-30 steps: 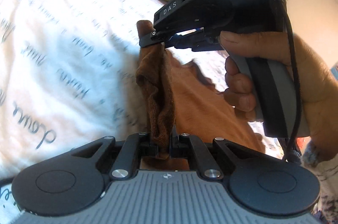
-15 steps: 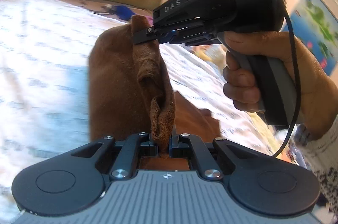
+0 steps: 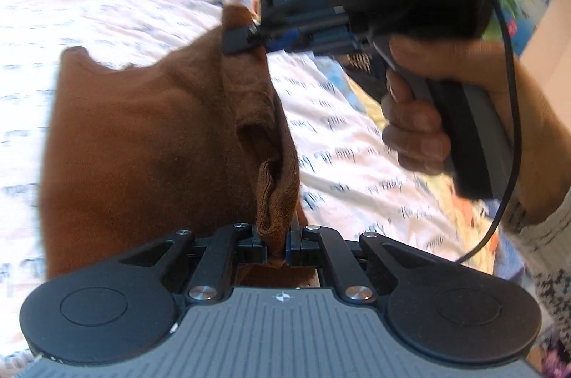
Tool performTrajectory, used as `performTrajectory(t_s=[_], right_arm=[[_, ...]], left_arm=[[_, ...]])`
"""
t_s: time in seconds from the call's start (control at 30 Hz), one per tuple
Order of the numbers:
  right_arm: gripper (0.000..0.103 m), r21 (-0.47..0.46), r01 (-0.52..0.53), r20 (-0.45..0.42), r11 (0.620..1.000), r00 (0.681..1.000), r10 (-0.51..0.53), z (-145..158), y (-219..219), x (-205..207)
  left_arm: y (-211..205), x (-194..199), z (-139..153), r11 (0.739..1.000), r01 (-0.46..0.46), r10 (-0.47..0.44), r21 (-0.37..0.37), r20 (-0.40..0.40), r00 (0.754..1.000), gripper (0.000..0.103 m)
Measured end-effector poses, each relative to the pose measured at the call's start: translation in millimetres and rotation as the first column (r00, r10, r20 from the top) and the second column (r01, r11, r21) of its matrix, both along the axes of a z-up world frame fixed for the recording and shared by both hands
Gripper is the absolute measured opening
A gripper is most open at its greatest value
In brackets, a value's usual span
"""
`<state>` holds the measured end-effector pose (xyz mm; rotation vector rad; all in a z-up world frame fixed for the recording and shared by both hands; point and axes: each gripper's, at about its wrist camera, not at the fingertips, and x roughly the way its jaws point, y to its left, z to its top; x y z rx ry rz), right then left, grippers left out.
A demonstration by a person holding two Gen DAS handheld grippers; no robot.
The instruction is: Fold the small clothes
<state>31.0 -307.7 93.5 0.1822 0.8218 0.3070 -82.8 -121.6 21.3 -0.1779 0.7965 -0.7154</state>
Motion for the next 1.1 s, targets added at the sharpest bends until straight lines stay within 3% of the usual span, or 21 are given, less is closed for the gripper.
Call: performTrajectory(t_s=[0.1, 0.2, 0.37, 0.4, 0.43, 0.47, 0.57, 0.73, 0.83, 0.87, 0.93, 0.97, 1.1], right_arm=[[0.01, -0.04, 0.011, -0.006, 0.999, 1.0, -0.011, -15, -11, -2], [0.01, -0.063, 0.052, -0.049, 0.997, 0.997, -0.055, -48, -26, 2], [0.015, 0.016, 0.1, -0.117, 0.995, 0.988, -0.098, -95, -53, 4], [0.024, 0.032, 0.119, -0.115, 0.992, 0.987, -0.115, -96, -58, 4], [0.043, 0.044, 0.147, -0.115, 0.988, 0.983, -0.142, -94, -64, 3], [0.051, 0.057, 0.148, -0.114, 0.987, 0.984, -0.14, -90, -68, 1], [0.054, 0.087, 0.136, -0.098, 0.987, 0.987, -0.127, -71, -77, -9], [0.055, 0.195, 0.086, -0.059, 0.977, 0.995, -0.076, -56, -86, -52], [0.055, 0.203, 0.095, -0.056, 0.975, 0.995, -0.085, -63, -85, -75], [0.055, 0.217, 0.108, -0.067, 0.97, 0.993, -0.096, -69, -86, -84], [0.055, 0.247, 0.105, -0.083, 0.963, 0.993, -0.087, -78, -85, -100], [0.055, 0.258, 0.1, -0.084, 0.961, 0.993, -0.081, -83, -83, -109], [0.054, 0.261, 0.089, -0.087, 0.961, 0.994, -0.068, -94, -72, -134]], left_arm=[[-16, -3, -12, 0.999, 0.021, -0.02, 0.045, -0.014, 1.0, 0.007], [-23, -1, -24, 0.995, 0.034, -0.03, 0.089, -0.041, 0.999, 0.007], [-38, -6, -35, 0.985, 0.085, -0.081, 0.153, -0.028, 0.996, 0.008], [-39, -8, -34, 0.98, 0.105, -0.103, 0.167, -0.019, 0.995, 0.011], [-39, -11, -32, 0.977, 0.12, -0.12, 0.177, -0.011, 0.993, 0.011], [-36, -14, -30, 0.974, 0.132, -0.132, 0.184, -0.009, 0.991, 0.011], [-11, -21, -18, 0.977, 0.152, -0.151, 0.149, -0.016, 0.988, 0.011], [62, -15, -4, 0.992, -0.004, 0.005, 0.122, -0.014, 1.0, 0.011], [96, 2, -7, 0.99, -0.11, 0.117, 0.085, -0.083, 0.99, 0.013], [104, 7, -9, 0.99, -0.13, 0.137, 0.062, -0.119, 0.983, 0.018], [115, 15, -13, 0.987, -0.161, 0.159, 0.007, -0.182, 0.97, 0.051], [118, 17, -15, 0.985, -0.173, 0.169, -0.004, -0.201, 0.965, 0.057], [118, 23, -27, 0.983, -0.18, 0.163, -0.034, -0.281, 0.946, 0.055]])
